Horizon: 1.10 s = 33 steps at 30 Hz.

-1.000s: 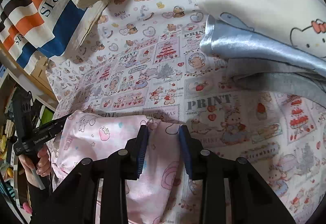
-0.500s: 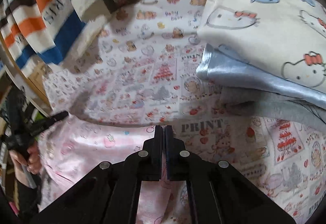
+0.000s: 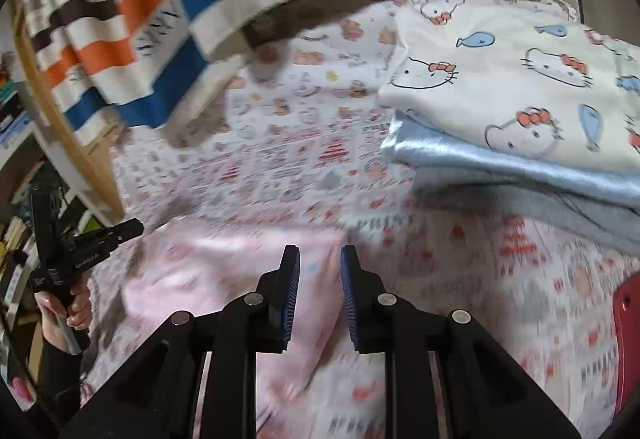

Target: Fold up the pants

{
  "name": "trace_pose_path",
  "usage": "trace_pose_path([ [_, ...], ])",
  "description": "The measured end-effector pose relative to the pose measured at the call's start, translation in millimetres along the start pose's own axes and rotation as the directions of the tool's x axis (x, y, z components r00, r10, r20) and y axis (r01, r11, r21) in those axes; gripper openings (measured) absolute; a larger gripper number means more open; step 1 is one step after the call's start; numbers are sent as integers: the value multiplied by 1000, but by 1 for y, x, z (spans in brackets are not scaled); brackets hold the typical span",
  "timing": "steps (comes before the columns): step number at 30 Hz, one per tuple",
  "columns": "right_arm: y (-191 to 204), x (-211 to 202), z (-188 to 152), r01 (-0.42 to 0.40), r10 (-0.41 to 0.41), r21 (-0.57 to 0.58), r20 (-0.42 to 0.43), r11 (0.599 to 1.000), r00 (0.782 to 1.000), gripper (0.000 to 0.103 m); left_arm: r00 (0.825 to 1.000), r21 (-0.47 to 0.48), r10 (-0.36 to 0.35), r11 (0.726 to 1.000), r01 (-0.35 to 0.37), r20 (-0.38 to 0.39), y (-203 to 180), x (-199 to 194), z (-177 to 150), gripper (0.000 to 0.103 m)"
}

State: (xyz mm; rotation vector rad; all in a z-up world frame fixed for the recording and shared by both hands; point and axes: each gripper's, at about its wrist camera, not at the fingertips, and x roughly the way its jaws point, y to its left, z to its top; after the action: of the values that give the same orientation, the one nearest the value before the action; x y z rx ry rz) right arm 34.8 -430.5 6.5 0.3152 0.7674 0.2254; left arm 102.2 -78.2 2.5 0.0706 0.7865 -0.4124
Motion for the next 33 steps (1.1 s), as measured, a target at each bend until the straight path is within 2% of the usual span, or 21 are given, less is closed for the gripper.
trace_pose_path([
  [3, 13, -9, -19, 5, -6, -35, -2, 999, 1000, 22, 1000, 26, 25, 999, -25, 11, -18, -12, -18, 15],
  [8, 18, 2, -42, 22, -26, -51, -80, 998, 996, 22, 997, 19, 36, 999, -35, -70, -28, 1, -37, 15],
  [11, 14, -8, -54, 49, -51, -49, -36, 998, 998, 22, 997, 24, 43, 999, -41, -57, -28, -3, -48, 15],
  [13, 19, -18, -62, 96, -96, -103, -1, 990, 995, 23, 998, 35, 51, 998, -50, -43, -29, -10, -54, 23],
  [14, 23, -20, -65, 121, -122, -137, 1, 983, 992, 27, 998, 42, 58, 998, -56, -40, -30, -12, -57, 29],
  [18, 28, -11, -71, 158, -168, -187, -43, 970, 985, 29, 995, 45, 93, 995, -91, -45, -28, -10, -62, 31],
  [21, 31, -1, -70, 225, -239, -214, -41, 951, 970, 29, 992, 34, 106, 994, -104, -62, -26, -3, -64, 31],
  [26, 36, 8, -65, 192, -209, -206, -63, 960, 976, 29, 991, 46, 110, 993, -107, -75, -28, 1, -66, 32],
  [28, 43, 14, -64, 206, -227, -237, -68, 950, 971, 31, 991, 48, 115, 993, -111, -71, -29, 2, -65, 32],
  [29, 47, 17, -65, 224, -247, -248, -64, 942, 967, 33, 991, 49, 115, 993, -112, -69, -30, 3, -65, 31],
  [30, 49, 19, -65, 242, -263, -252, -56, 937, 963, 34, 991, 50, 113, 993, -110, -66, -31, 4, -65, 11],
  [31, 50, 20, -65, 258, -277, -247, -46, 934, 960, 34, 993, 50, 99, 994, -96, -68, -32, 5, -64, 5],
  [32, 51, 20, -64, 279, -295, -237, -35, 931, 955, 34, 993, 49, 92, 995, -89, -70, -32, 5, -64, 5],
  [33, 50, 20, -64, 292, -307, -230, -31, 928, 951, 27, 994, 49, 97, 994, -95, -59, -33, 4, -63, 5],
])
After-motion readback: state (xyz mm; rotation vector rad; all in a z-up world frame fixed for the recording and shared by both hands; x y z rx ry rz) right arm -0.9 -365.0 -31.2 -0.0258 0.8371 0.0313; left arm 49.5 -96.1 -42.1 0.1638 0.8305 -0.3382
